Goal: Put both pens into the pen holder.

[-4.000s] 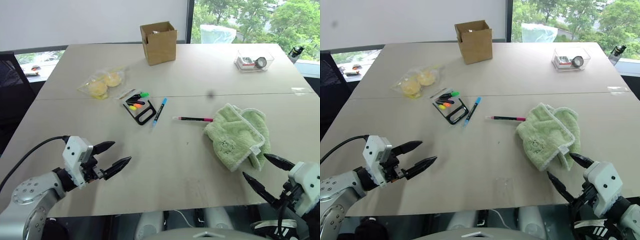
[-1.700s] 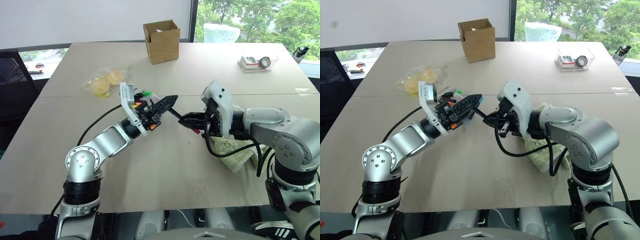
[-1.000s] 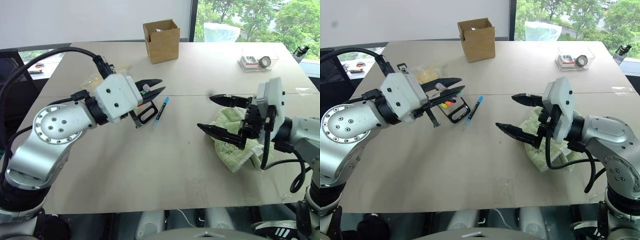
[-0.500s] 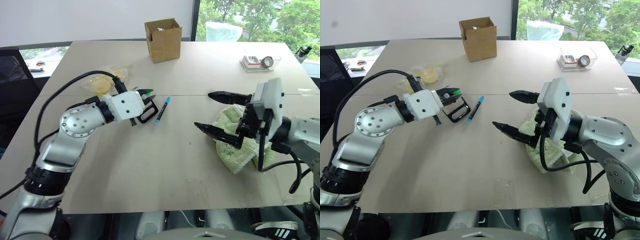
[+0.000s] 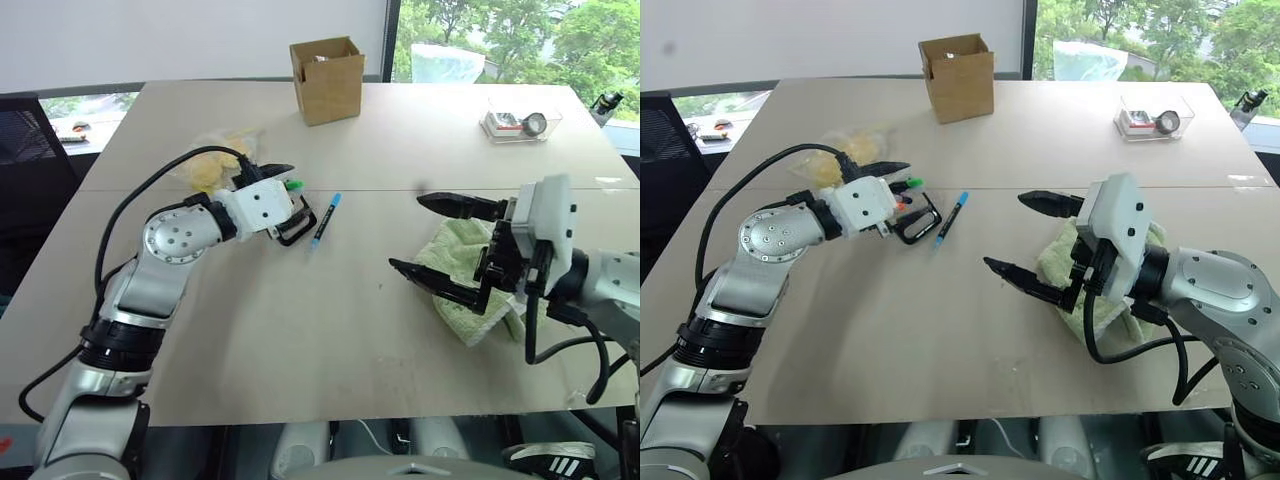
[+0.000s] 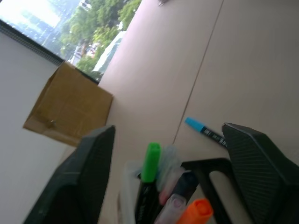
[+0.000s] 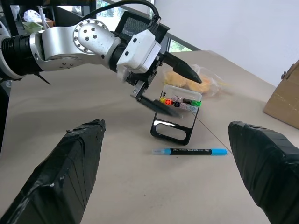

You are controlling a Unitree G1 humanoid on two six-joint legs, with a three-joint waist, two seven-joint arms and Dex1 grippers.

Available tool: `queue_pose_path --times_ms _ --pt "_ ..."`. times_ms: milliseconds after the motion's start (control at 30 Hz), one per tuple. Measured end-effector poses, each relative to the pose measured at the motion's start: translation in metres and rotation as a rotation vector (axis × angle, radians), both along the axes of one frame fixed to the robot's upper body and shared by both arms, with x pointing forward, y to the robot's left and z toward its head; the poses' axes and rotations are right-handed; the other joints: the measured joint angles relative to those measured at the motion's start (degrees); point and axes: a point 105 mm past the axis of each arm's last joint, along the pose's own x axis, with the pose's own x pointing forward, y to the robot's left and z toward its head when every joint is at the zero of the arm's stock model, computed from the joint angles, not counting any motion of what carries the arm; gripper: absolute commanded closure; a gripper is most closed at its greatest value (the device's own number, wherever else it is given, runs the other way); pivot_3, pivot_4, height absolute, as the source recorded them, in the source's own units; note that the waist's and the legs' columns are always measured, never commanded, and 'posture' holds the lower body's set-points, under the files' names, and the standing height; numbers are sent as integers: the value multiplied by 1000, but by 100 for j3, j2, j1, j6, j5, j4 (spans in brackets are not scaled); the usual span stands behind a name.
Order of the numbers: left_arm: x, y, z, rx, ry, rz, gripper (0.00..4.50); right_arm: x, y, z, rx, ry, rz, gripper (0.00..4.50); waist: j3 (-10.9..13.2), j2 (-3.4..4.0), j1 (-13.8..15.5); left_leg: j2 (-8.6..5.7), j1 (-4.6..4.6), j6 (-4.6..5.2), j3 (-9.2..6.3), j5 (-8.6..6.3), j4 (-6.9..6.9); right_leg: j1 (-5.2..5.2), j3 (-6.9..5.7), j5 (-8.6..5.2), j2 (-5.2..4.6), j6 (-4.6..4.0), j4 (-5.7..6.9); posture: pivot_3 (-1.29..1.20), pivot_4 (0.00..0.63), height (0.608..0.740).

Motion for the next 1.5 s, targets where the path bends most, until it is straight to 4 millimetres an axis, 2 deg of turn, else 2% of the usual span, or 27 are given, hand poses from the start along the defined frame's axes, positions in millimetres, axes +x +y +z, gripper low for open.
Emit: queue_pose_path --times_ms 100,167,233,300,433,533,800,1000,1133,1300,1367,1467,1500 --pt "-20 -20 14 -176 156 -97 56 1 -1 -1 6 9 -11 0 1 -2 -11 3 1 0 -1 0 3 0 0 0 -1 1 1 0 150 740" --pt "-33 -32 24 -307 326 -124 56 1 -2 -3 11 15 -22 0 3 -5 -8 3 1 -1 -6 0 5 1 -4 -1 2 2 6 0 150 740" --pt "-39 -37 24 -348 447 -90 56 2 -2 -3 15 14 -27 0 3 -5 -14 3 9 0 -9 0 5 5 -4 -6 7 11 9 0 150 740" --pt "-41 -38 15 -347 557 -19 56 1 -2 -2 20 11 -29 0 3 -5 -16 2 11 -1 -10 1 5 6 -4 -12 10 22 11 0 150 740" --pt "-29 -39 -4 -308 734 265 56 0 -1 -4 22 16 -39 0 13 -25 2 -4 10 0 -21 1 18 13 -4 -12 14 27 15 0 150 740" --pt "-25 -44 -14 -250 776 357 56 -1 0 -4 22 14 -43 0 12 -27 -14 -7 10 0 -15 1 19 12 10 -7 12 19 14 0 150 740" --pt "-1 -42 -55 -264 860 601 56 -2 -2 -5 6 22 -67 0 13 -28 -3 -6 6 -12 -17 8 15 9 9 -1 10 7 11 0 150 740" --pt "6 -41 -72 -264 897 694 56 -4 -2 -7 -2 26 -76 0 13 -28 -1 -9 6 -10 -16 7 16 9 10 -1 6 6 11 0 150 740" --pt "12 -39 -73 -264 902 722 1146 -5 -3 -7 -6 25 -90 0 10 -28 2 -10 9 -4 -17 3 16 10 9 0 6 6 14 0 150 740" --pt "14 -27 -71 -252 898 745 3491 -6 -3 -8 -7 34 -99 0 8 -27 -1 -10 10 -4 -13 3 16 10 13 0 3 5 14 0 150 740" --pt "4 -21 -72 -206 922 690 4433 -6 -5 -9 -6 40 -111 0 8 -26 -8 -10 9 -16 -11 10 16 9 15 -1 2 5 14 0 150 740" --pt "-12 -19 -73 -150 956 587 4433 -7 -6 -9 -1 41 -117 0 8 -27 -24 -8 3 -25 -6 14 10 0 21 -1 2 5 10 0 150 740" --pt "-24 -16 -74 -111 980 522 4433 -7 -6 -9 1 41 -120 0 9 -27 -33 -8 3 -27 -6 15 6 -4 26 -1 1 5 10 0 150 740"
